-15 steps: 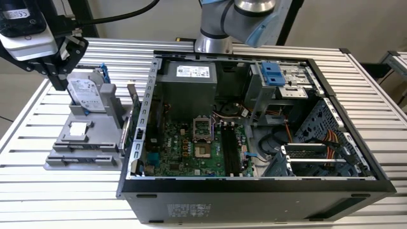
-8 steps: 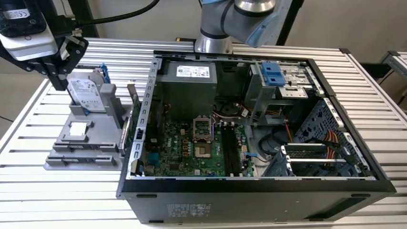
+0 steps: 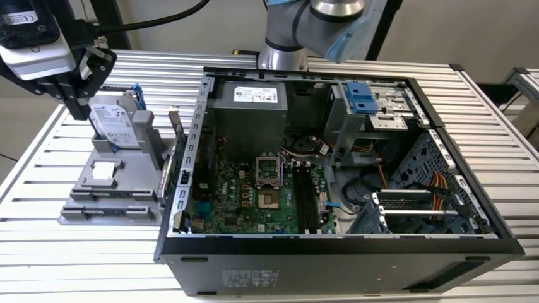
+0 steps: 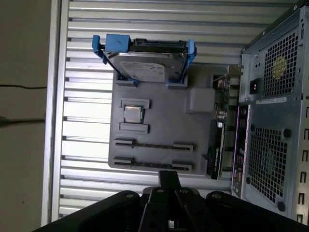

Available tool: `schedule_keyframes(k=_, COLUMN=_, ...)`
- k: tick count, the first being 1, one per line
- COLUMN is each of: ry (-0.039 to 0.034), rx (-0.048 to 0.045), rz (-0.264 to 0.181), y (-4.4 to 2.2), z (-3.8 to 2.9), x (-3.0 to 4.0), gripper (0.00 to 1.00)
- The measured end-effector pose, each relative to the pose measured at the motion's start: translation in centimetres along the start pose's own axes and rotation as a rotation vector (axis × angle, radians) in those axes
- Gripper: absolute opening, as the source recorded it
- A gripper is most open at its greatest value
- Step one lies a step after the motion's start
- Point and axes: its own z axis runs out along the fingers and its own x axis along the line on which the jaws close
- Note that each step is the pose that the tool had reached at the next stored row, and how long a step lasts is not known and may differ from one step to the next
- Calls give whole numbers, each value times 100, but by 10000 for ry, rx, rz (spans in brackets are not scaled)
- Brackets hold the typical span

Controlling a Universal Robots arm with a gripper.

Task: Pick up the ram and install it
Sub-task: 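Pick up the ram and move it above insertion slot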

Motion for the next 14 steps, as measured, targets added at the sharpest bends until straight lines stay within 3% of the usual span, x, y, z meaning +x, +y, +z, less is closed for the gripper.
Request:
schedule_keyframes(k=9, ry=-201, rx=222, rz=1, y=36, z=9, x=115, gripper=0)
schedule_keyframes(k=14, ry=-216, rx=227, rz=36, y=48, z=11, x=161, gripper=0)
